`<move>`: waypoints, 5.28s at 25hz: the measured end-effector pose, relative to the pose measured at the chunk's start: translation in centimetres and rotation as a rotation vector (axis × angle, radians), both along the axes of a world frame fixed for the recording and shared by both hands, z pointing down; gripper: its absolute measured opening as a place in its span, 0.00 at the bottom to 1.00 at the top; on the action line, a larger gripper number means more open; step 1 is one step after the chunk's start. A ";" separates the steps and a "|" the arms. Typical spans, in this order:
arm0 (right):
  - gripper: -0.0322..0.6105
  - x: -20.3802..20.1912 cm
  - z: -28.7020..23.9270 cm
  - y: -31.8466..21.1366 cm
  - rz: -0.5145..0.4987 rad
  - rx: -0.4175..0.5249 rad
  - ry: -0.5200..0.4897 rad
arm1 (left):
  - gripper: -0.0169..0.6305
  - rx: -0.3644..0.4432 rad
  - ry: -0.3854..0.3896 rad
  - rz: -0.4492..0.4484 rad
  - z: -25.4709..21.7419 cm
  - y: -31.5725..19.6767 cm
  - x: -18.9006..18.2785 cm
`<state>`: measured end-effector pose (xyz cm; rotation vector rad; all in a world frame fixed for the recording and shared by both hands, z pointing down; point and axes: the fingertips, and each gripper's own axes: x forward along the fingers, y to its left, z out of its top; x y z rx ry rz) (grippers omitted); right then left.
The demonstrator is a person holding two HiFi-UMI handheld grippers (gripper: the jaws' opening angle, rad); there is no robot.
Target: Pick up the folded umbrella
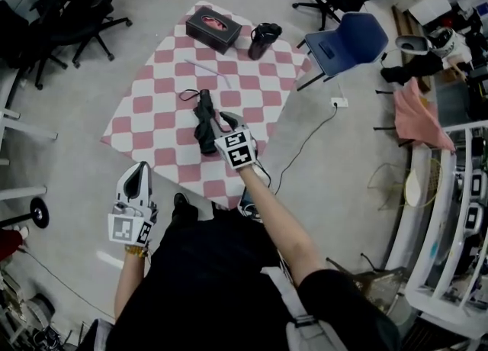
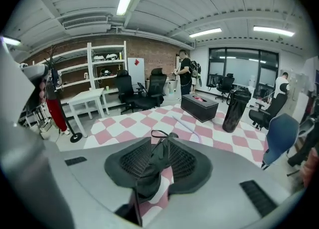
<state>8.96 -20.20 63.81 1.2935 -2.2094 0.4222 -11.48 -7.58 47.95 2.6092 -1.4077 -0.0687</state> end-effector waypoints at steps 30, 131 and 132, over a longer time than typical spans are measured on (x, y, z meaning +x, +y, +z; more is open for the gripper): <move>0.45 -2.6 10.3 -1.8 0.032 -0.339 -0.022 | 0.04 -0.024 -0.019 -0.143 0.5 2.2 -3.9; 0.36 1.6 0.5 -1.6 -0.009 -0.244 -0.190 | 0.04 0.030 -0.016 0.034 -0.8 -0.2 0.5; 0.36 1.8 -0.3 -1.6 -0.006 -0.228 -0.199 | 0.04 0.036 -0.017 0.046 -1.1 -0.4 0.9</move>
